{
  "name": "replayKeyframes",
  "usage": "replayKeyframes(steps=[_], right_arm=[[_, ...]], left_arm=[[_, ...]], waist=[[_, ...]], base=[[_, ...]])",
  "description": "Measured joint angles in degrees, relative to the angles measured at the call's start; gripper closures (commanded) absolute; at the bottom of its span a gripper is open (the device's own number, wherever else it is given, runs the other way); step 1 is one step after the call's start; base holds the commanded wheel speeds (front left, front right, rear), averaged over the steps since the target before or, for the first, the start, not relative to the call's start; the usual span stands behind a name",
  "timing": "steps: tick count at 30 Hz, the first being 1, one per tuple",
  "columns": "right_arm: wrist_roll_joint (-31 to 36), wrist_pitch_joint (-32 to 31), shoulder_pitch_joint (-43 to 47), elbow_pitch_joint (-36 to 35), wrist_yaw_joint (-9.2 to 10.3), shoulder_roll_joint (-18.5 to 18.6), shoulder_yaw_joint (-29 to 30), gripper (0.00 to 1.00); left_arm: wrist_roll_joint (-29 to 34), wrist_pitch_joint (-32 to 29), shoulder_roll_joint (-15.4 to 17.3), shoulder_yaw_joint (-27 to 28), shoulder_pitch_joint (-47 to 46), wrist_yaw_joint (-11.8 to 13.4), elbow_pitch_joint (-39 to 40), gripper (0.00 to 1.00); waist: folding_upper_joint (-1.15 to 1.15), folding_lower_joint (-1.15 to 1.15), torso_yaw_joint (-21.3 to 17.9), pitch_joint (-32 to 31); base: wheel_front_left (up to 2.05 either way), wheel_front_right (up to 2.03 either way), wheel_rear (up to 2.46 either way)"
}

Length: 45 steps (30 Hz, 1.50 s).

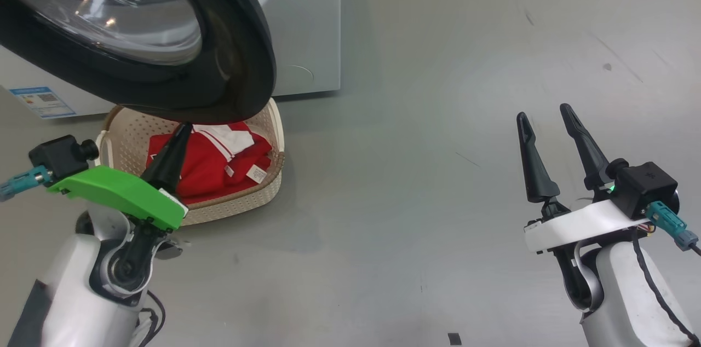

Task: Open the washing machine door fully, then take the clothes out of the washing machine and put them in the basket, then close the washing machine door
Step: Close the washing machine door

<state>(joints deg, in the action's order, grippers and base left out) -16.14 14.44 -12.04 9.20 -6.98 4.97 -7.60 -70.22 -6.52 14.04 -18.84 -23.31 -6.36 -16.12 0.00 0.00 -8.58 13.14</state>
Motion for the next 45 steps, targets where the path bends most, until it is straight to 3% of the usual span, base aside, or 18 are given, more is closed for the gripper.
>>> replayKeyframes(steps=[5, 11, 17, 29, 30, 31, 32, 40, 45], right_arm=[[0.1, 0.0, 1.1, -0.6, 0.00, 0.1, 0.5, 0.00], [0.2, 0.0, 2.1, -0.9, 0.00, 0.0, 0.5, 0.00], [0.7, 0.0, 3.0, -1.5, 0.00, 0.0, 0.5, 0.00], [0.7, 0.0, 3.9, -2.1, 0.00, -0.4, -0.6, 0.00], [0.7, 0.0, 4.0, -2.1, 0.00, -0.4, -0.7, 0.00], [0.7, 0.0, 4.2, -2.1, 0.00, -0.4, -0.9, 0.00], [0.7, 0.0, 4.2, -2.1, 0.00, -0.5, -0.9, 0.00], [1.2, 0.0, 4.3, -2.4, 0.00, -0.5, -1.5, 0.00], [1.2, 0.0, 4.4, -2.3, 0.00, -0.5, -1.8, 0.00]], left_arm=[[10.2, 7.0, 3.1, -1.5, 1.4, 0.0, 0.7, 1.00], [16.2, 14.1, 3.8, -1.3, 3.9, 0.1, 1.4, 1.00], [19.4, 21.3, 3.8, 0.3, 7.4, 2.6, 2.1, 1.00], [28.8, 21.3, 4.6, 0.9, 13.1, 7.7, 4.0, 1.00], [29.3, 21.2, 4.4, 1.0, 13.4, 8.0, 4.3, 0.83], [29.8, 21.2, 4.2, 1.0, 13.8, 8.3, 4.5, 0.54], [30.2, 21.2, 3.9, 1.0, 14.2, 8.6, 4.7, 0.00], [37.7, 21.2, 2.4, 2.6, 15.2, 9.7, 8.7, 0.00], [39.0, 21.2, 0.4, 3.8, 16.6, 10.2, 9.8, 0.00]], waist=[[0.00, 0.00, 2.5, -1.8], [0.00, 0.00, 4.8, -3.7], [0.00, 0.00, 6.8, -5.6], [0.00, 0.00, 7.9, -6.6], [0.00, 0.00, 7.9, -6.6], [0.00, 0.00, 7.9, -6.7], [0.00, 0.00, 8.0, -6.7], [0.00, 0.00, 8.1, -6.9], [0.00, 0.00, 8.2, -7.2]], base=[[0.00, 0.00, 0.00], [0.00, 0.00, 0.00], [0.00, 0.00, 0.00], [0.00, 0.00, 0.00], [0.00, 0.00, 0.00], [0.00, 0.00, 0.00], [0.00, 0.00, 0.00], [0.00, 0.00, 0.00], [0.00, 0.00, 0.00]])
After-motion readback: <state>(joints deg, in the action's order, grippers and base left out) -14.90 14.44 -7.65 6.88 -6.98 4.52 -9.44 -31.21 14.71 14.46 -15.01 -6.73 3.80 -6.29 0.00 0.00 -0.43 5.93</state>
